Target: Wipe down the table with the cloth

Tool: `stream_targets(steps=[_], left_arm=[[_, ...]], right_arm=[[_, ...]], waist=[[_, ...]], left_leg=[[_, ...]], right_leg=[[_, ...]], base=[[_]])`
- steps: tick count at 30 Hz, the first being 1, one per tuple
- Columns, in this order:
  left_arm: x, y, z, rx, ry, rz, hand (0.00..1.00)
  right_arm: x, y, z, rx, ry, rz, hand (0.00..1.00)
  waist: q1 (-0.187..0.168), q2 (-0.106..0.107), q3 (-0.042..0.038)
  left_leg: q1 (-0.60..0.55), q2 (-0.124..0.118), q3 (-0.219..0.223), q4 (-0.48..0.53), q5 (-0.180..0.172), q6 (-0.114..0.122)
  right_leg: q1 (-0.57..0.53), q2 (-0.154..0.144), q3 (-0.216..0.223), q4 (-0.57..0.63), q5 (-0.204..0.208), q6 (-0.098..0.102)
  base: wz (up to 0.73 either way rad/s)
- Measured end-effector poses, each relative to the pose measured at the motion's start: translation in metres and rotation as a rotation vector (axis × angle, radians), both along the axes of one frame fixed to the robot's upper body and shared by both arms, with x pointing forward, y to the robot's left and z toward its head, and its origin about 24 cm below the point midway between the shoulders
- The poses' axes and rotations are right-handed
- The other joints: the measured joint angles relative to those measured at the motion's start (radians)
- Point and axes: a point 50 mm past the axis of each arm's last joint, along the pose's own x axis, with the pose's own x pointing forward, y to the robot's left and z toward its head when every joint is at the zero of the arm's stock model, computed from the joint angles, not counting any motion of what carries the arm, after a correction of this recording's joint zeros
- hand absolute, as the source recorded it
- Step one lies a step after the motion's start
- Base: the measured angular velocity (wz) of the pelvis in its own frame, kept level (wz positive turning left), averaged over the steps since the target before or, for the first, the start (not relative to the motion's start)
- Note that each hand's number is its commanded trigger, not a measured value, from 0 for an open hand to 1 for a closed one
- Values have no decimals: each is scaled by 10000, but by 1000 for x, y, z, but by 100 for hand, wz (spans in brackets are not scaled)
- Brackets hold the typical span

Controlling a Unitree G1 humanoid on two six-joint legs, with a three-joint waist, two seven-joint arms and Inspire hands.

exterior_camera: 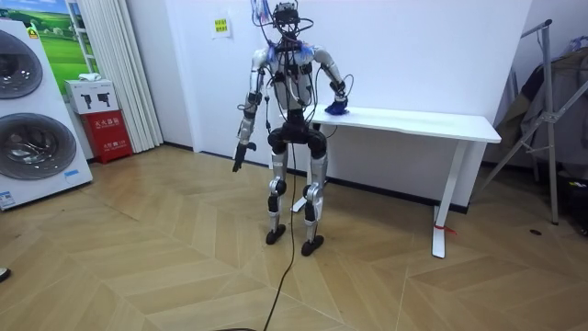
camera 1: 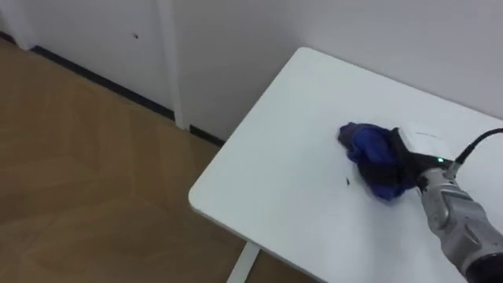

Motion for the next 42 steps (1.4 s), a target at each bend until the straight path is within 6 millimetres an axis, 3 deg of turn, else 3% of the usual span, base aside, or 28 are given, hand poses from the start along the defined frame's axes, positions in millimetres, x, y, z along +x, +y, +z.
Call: stream_targets(steps=[2, 4, 7, 10, 14, 17, 21, 25, 27, 29, 30, 31, 32, 34, 35, 37, 39, 42], left_arm=[[4, 0, 1, 25, -273, -32, 0], [4, 2, 1, 168, -362, 7, 0], [2, 4, 3, 358, -382, 100, 0], [-3, 6, 4, 520, -331, 225, 0], [-10, 13, 7, 758, -355, 817, 0], [-20, 17, 9, 887, -219, 1130, 0], [-24, 14, 8, 807, -94, 1168, 0], [-26, 5, 3, 542, 88, 1195, 0], [-21, 3, 2, 466, 67, 1127, 0], [-17, 0, 0, 385, 93, 917, 0], [-15, -1, 0, 364, 91, 852, 0], [-10, -2, -1, 283, 18, 684, 0], [1, -4, -1, 176, -211, 465, 0], [15, -9, -1, 20, -665, 41, 0], [19, -10, 0, -33, -792, -127, 0], [17, -11, -1, -39, -686, -134, 0], [11, -11, -2, -49, -363, -1, 0], [-5, -10, -2, -38, 51, 159, 0]], right_arm=[[-18, -13, -9, 310, 8, -685, 100], [-36, -27, -16, 462, 31, -1423, 100], [-66, -55, -24, 512, 83, -3048, 100], [-95, -78, -30, 583, 105, -4555, 100], [-137, -108, -31, 394, 348, -6287, 100], [-159, -122, -28, 150, 454, -7146, 100], [-166, -125, -26, -204, 500, -7384, 100], [-145, -117, -23, -689, 805, -6721, 100], [-130, -107, -21, -886, 1002, -5969, 100], [-82, -68, -15, -985, 872, -3813, 100], [-68, -55, -12, -968, 749, -3136, 100], [-42, -26, -6, -972, 574, -1671, 100], [-20, -1, 1, -1012, 394, -495, 100], [8, 31, 18, -1015, -90, 947, 100], [21, 44, 28, -929, -333, 1537, 100], [35, 58, 38, -710, -509, 1926, 100], [37, 58, 37, -544, -300, 1882, 100], [27, 46, 16, -470, 607, 1410, 100]], waist=[[-203, 26, -2], [-321, -118, -67], [-748, -278, -79], [-1142, -293, -90], [-1307, -281, -107], [-1532, -248, -127], [-1593, -247, -131], [-1441, -243, -96], [-1194, -257, -72], [-974, -239, -37], [-948, -250, -24], [-778, -258, -3], [-536, -246, 84], [-67, -197, 189], [201, -206, 186], [434, -321, 173], [554, -344, 157], [589, -372, 131]], left_leg=[[246, -10, 141, -105, 0, 0], [310, -75, 166, -137, 0, 0], [286, -120, 212, -136, -5, 8], [266, -109, 266, -83, -96, 154], [166, -73, 405, 116, -254, 172], [97, -56, 448, 292, -279, 127], [119, -45, 494, 287, -239, 74], [228, 3, 770, 284, -201, 61], [202, 35, 916, 259, -177, 44], [137, 137, 1186, 186, -112, 7], [83, 152, 1193, 196, -98, -3], [37, 171, 1228, 164, -55, -19], [41, 181, 1260, 118, -28, -37], [43, 180, 1240, 49, -10, -42], [4, 162, 1173, 24, 13, -33], [-96, 129, 934, 9, 33, -19], [-106, 121, 702, 0, 35, -15], [-34, 104, 363, -4, 36, -14]], right_leg=[[228, -14, 179, -48, -7, 12], [287, -84, 144, -88, -56, 90], [283, -126, 181, -80, -58, 97], [282, -105, 235, -67, -59, 98], [250, -93, 258, -43, -110, 181], [250, -77, 273, -42, -120, 196], [241, -69, 290, -39, -123, 190], [189, -58, 470, 79, -131, 155], [39, -45, 625, 146, -136, 117], [-264, 10, 836, 269, -95, 23], [-309, 26, 845, 267, -80, 1], [-427, 70, 973, 293, -70, -14], [-442, 88, 984, 278, -68, -25], [-462, 93, 966, 221, -72, -25], [-477, 87, 899, 131, -73, -24], [-478, 73, 673, 64, -72, -23], [-401, 70, 566, 89, -71, -23], [-253, 30, 397, 137, -71, -22]], base=[[4], [-4], [2], [-6], [-17], [-7], [-7], [-18], [-32], [-35], [-15], [0], [0], [8], [16], [37], [43], [27]])
